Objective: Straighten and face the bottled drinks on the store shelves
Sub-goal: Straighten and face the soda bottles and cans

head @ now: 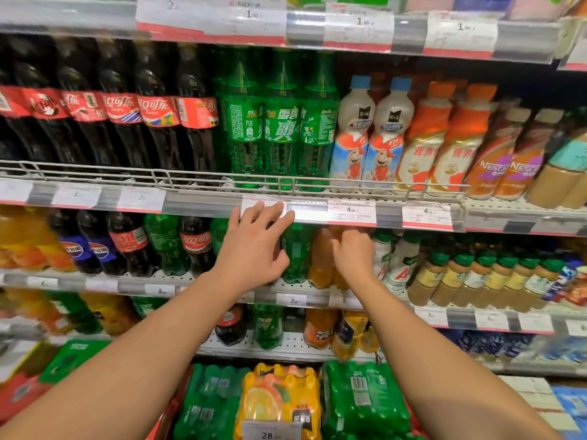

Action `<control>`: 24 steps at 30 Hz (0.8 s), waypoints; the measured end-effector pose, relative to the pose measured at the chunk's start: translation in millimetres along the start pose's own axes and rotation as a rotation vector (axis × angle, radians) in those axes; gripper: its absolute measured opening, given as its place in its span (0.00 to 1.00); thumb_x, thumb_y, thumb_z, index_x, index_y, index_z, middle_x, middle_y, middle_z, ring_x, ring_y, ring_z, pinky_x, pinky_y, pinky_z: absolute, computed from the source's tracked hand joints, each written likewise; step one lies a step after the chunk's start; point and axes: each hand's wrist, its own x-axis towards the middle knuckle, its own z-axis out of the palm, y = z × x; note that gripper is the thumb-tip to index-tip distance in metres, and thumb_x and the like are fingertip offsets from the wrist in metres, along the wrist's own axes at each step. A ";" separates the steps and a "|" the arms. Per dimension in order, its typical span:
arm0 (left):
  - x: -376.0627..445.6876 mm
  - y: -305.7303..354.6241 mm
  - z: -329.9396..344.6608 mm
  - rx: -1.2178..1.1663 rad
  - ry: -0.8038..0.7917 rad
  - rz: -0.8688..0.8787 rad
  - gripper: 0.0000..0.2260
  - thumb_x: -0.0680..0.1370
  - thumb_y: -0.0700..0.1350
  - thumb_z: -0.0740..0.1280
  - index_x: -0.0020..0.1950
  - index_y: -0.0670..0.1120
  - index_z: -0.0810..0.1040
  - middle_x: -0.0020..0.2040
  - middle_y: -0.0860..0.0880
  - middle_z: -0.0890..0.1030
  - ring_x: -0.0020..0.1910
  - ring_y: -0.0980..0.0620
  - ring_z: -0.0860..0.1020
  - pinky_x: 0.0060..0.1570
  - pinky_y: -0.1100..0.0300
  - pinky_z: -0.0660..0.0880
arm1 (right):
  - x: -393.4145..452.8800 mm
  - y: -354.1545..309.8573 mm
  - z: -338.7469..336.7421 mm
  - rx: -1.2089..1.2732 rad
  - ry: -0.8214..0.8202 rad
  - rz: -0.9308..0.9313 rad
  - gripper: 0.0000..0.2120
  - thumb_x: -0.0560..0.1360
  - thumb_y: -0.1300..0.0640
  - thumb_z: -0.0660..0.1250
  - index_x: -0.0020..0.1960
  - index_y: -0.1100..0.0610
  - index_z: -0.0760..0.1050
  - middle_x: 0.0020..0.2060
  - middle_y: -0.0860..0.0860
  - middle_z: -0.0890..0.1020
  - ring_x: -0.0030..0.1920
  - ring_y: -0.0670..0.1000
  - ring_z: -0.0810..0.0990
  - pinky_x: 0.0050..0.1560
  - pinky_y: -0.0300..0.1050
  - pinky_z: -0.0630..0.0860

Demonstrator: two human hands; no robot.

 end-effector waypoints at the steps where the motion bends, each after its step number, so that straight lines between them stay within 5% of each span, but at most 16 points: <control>1: -0.4 -0.7 0.5 0.004 -0.001 0.002 0.31 0.73 0.58 0.58 0.77 0.54 0.65 0.77 0.49 0.67 0.74 0.39 0.65 0.69 0.33 0.63 | 3.7 -1.8 1.9 0.046 -0.016 0.025 0.17 0.83 0.46 0.64 0.48 0.60 0.78 0.42 0.57 0.80 0.49 0.60 0.82 0.42 0.47 0.71; 4: -0.1 -1.6 1.0 0.012 -0.004 0.006 0.32 0.74 0.59 0.58 0.78 0.54 0.64 0.77 0.49 0.67 0.75 0.39 0.64 0.69 0.33 0.63 | 19.9 -9.2 2.0 0.269 -0.052 0.115 0.18 0.81 0.45 0.65 0.62 0.58 0.76 0.54 0.57 0.80 0.51 0.57 0.78 0.50 0.48 0.74; 8: -0.9 -2.2 2.4 -0.008 0.008 0.009 0.32 0.73 0.58 0.60 0.78 0.54 0.64 0.77 0.49 0.67 0.75 0.39 0.64 0.70 0.32 0.62 | 34.4 -19.1 -3.0 0.144 -0.294 0.224 0.22 0.85 0.47 0.57 0.72 0.61 0.67 0.66 0.58 0.73 0.65 0.59 0.72 0.54 0.45 0.65; 11: -1.7 -3.4 4.1 -0.009 0.020 0.013 0.32 0.73 0.57 0.61 0.78 0.54 0.64 0.77 0.49 0.67 0.75 0.39 0.65 0.70 0.32 0.61 | 32.3 -15.0 1.0 0.084 -0.284 0.202 0.26 0.83 0.43 0.60 0.72 0.61 0.67 0.65 0.59 0.74 0.66 0.60 0.73 0.53 0.47 0.66; 16: -1.5 -3.0 3.3 -0.003 0.026 0.021 0.32 0.73 0.57 0.61 0.78 0.53 0.64 0.76 0.48 0.68 0.74 0.39 0.65 0.70 0.32 0.61 | 19.3 -12.5 -7.6 0.059 -0.279 0.076 0.12 0.83 0.54 0.63 0.62 0.59 0.68 0.52 0.58 0.70 0.54 0.57 0.72 0.57 0.48 0.71; 18: -1.4 -2.8 2.8 0.001 0.022 0.020 0.32 0.73 0.57 0.61 0.78 0.53 0.64 0.76 0.48 0.67 0.74 0.39 0.64 0.71 0.32 0.61 | 14.7 -8.0 -6.0 0.163 -0.205 0.008 0.14 0.80 0.58 0.66 0.63 0.61 0.70 0.51 0.57 0.71 0.53 0.57 0.74 0.56 0.50 0.73; 24: -1.3 -1.8 1.3 0.012 0.020 0.016 0.32 0.73 0.57 0.62 0.78 0.53 0.64 0.76 0.48 0.67 0.74 0.39 0.65 0.71 0.32 0.61 | -8.3 14.6 4.7 0.104 -0.111 -0.098 0.13 0.80 0.50 0.66 0.46 0.59 0.70 0.39 0.55 0.77 0.41 0.58 0.77 0.38 0.48 0.69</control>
